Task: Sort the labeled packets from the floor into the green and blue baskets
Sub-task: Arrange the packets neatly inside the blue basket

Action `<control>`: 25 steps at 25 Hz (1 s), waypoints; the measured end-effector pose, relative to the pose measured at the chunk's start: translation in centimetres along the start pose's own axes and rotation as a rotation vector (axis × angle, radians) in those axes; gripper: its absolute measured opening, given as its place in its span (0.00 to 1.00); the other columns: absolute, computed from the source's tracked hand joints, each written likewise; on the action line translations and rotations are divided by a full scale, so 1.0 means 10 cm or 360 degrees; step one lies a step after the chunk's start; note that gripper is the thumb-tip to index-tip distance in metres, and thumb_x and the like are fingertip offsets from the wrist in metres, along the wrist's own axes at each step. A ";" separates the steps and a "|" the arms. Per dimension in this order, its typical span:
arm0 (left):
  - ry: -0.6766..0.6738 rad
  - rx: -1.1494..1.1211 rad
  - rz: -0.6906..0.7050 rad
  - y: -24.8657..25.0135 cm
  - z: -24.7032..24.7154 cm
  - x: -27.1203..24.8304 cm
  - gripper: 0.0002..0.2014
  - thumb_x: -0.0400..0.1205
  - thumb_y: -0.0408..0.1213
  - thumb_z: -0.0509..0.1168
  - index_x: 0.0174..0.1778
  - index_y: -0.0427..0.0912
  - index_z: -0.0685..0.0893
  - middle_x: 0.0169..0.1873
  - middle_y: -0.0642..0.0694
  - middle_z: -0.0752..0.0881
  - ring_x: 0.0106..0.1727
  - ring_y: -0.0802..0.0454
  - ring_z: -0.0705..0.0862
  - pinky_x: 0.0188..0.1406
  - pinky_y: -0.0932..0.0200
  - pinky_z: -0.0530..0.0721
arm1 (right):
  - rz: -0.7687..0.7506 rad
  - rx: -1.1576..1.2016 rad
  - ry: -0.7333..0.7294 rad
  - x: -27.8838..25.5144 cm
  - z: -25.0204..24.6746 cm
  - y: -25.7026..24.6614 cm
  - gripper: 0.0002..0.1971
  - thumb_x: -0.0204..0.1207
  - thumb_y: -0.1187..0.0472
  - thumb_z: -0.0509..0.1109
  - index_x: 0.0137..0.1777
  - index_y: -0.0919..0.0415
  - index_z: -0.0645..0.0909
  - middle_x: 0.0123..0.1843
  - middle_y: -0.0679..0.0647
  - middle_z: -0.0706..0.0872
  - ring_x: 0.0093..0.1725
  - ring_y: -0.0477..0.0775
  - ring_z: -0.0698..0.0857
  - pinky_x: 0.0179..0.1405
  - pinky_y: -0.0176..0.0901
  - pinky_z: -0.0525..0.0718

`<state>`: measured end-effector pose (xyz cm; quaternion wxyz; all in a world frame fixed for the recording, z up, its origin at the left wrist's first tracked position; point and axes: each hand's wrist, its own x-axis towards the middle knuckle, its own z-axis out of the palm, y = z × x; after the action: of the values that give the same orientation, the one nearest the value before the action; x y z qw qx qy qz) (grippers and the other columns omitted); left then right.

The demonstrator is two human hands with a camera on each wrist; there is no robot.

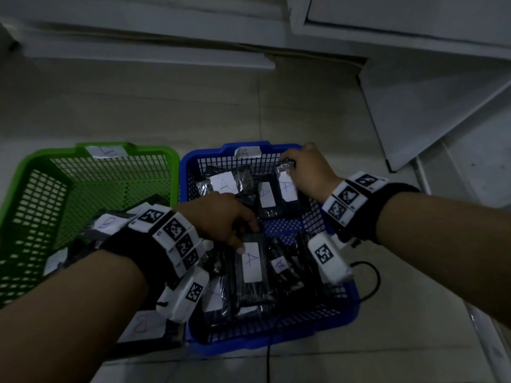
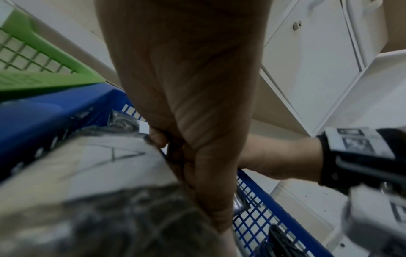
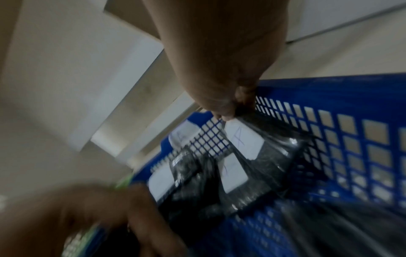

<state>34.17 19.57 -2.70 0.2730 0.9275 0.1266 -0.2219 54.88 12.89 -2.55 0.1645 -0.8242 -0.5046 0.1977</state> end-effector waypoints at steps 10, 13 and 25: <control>0.0031 -0.0074 -0.0079 0.00 -0.03 -0.06 0.28 0.70 0.53 0.75 0.66 0.60 0.77 0.54 0.58 0.85 0.51 0.61 0.80 0.53 0.63 0.76 | -0.0056 -0.0468 -0.0421 -0.23 0.41 0.15 0.20 0.82 0.69 0.55 0.74 0.69 0.66 0.73 0.69 0.64 0.72 0.71 0.66 0.70 0.57 0.68; 0.0044 -0.0097 -0.0092 0.02 -0.02 -0.08 0.26 0.71 0.51 0.75 0.65 0.61 0.78 0.53 0.58 0.85 0.54 0.59 0.82 0.56 0.61 0.79 | -0.0033 -0.0389 -0.0536 -0.24 0.36 0.12 0.23 0.84 0.66 0.56 0.78 0.69 0.61 0.76 0.68 0.63 0.75 0.67 0.64 0.75 0.48 0.63; 0.0886 -0.0025 -0.0439 -0.25 -0.17 -0.01 0.33 0.72 0.47 0.75 0.72 0.48 0.71 0.70 0.46 0.73 0.72 0.45 0.71 0.67 0.49 0.74 | 0.0463 0.0988 -0.0400 -0.53 0.16 -0.15 0.15 0.79 0.62 0.67 0.64 0.63 0.77 0.60 0.61 0.84 0.53 0.60 0.85 0.44 0.51 0.89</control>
<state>33.78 22.54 -2.43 0.2023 0.9245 0.3229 0.0068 50.82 8.92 -2.37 0.3138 -0.7674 -0.3142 0.4626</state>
